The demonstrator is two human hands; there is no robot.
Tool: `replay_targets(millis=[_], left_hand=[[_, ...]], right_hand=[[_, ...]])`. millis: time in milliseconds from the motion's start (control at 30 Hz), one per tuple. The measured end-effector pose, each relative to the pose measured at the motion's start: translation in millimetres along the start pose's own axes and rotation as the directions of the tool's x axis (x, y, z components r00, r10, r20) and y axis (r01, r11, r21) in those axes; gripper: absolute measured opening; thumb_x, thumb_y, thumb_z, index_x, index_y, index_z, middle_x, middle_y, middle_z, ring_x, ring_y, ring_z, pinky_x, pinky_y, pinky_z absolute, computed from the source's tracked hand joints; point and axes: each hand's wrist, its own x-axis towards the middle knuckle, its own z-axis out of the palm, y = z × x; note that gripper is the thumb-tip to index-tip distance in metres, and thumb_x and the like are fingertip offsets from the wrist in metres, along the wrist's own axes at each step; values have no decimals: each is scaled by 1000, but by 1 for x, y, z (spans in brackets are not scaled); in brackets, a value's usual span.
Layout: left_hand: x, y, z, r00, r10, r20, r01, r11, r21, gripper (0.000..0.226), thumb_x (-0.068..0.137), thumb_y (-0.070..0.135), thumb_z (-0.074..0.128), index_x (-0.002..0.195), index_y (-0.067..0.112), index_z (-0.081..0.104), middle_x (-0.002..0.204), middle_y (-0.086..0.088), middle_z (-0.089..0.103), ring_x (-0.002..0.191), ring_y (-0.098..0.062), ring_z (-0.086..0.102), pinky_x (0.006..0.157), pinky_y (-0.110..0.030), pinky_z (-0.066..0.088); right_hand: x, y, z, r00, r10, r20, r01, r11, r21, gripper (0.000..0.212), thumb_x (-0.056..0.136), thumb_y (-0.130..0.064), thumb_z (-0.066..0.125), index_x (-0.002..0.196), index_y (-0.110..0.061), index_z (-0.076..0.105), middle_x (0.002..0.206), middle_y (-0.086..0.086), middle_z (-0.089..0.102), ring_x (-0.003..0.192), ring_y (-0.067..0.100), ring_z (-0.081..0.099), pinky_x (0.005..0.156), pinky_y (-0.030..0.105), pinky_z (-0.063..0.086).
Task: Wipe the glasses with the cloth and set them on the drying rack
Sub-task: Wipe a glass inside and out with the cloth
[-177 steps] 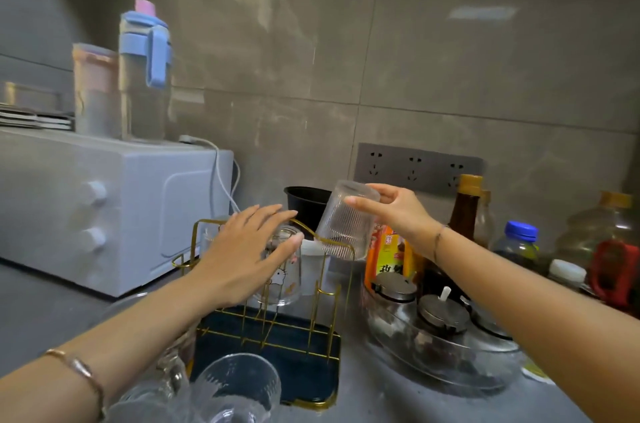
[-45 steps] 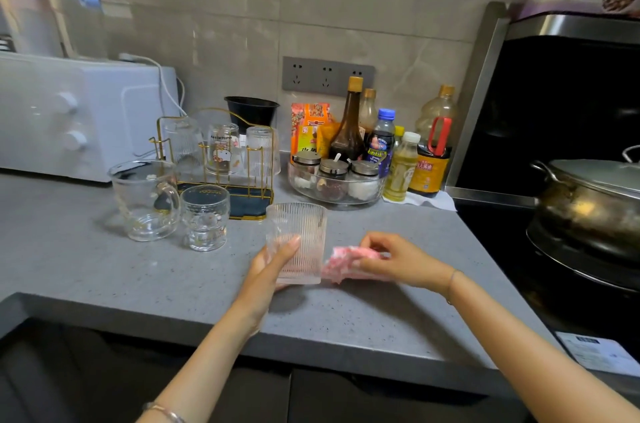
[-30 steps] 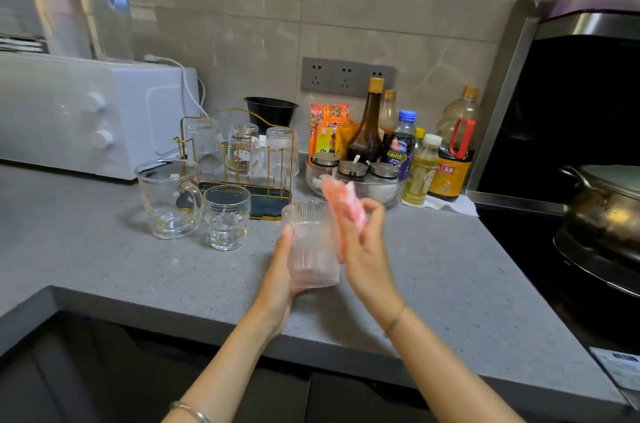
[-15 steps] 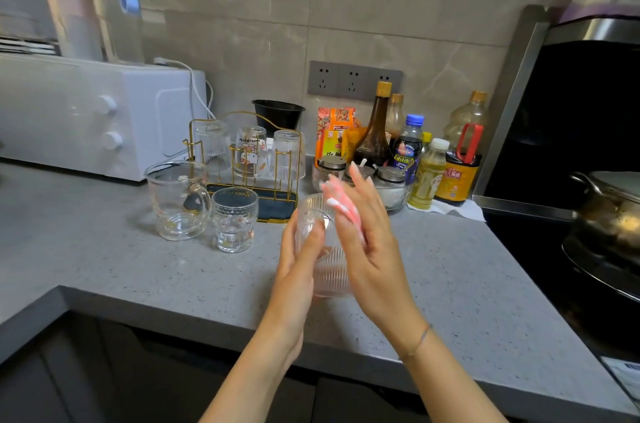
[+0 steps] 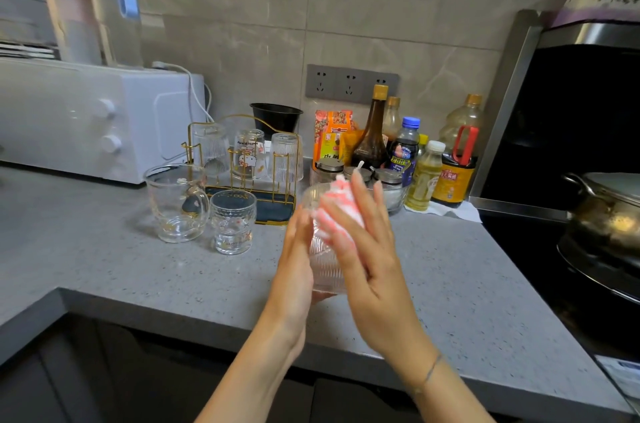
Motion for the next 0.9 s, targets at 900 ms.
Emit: replay_targets(millis=[900], left_hand=[[-17,18,8,977,-137,162,168,967,-191,52,92,58,34,119,27,66,105,-8,74,91,-20,72,73,-37,55]], right_hand=[[17,-3,-32,999,36,11,-36,999,17,35,102,-32,35,134,-39,48,158,-21,10,147,7,-4,120,38,5]])
